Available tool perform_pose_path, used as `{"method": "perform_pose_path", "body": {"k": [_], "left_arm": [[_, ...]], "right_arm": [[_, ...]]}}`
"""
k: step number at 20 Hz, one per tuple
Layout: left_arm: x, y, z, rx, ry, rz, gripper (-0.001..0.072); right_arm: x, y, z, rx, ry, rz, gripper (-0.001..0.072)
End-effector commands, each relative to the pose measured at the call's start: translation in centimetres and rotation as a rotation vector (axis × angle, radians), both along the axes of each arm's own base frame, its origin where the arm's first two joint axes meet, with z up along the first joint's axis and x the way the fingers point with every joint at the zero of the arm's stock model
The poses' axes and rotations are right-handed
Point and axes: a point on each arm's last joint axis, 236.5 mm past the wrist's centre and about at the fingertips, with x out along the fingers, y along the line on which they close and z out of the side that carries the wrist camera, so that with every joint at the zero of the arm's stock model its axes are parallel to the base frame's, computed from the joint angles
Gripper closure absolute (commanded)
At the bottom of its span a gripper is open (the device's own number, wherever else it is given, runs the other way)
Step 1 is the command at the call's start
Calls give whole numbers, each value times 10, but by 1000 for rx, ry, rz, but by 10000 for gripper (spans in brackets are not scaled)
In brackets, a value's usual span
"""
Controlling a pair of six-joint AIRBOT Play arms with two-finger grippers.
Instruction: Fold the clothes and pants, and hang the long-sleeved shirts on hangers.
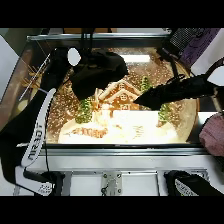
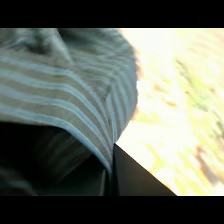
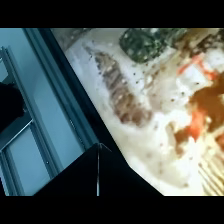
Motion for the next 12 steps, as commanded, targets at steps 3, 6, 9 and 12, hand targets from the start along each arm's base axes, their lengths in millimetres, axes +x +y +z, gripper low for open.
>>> {"method": "perform_pose_path", "body": {"k": [3, 6, 9, 12], "left_arm": [[-176, -68, -10, 131, 148, -341, 693], [-242, -93, -36, 181, 177, -477, 645], [-227, -69, -35, 262, 127, -366, 96], [-182, -3, -29, 294, 160, -39, 96]], "right_arm": [[57, -92, 70, 80, -192, -451, 696], [56, -136, 97, 80, -284, -596, 696], [46, -148, 104, 66, -304, -624, 696], [38, -145, 99, 43, -291, -602, 696]]}}
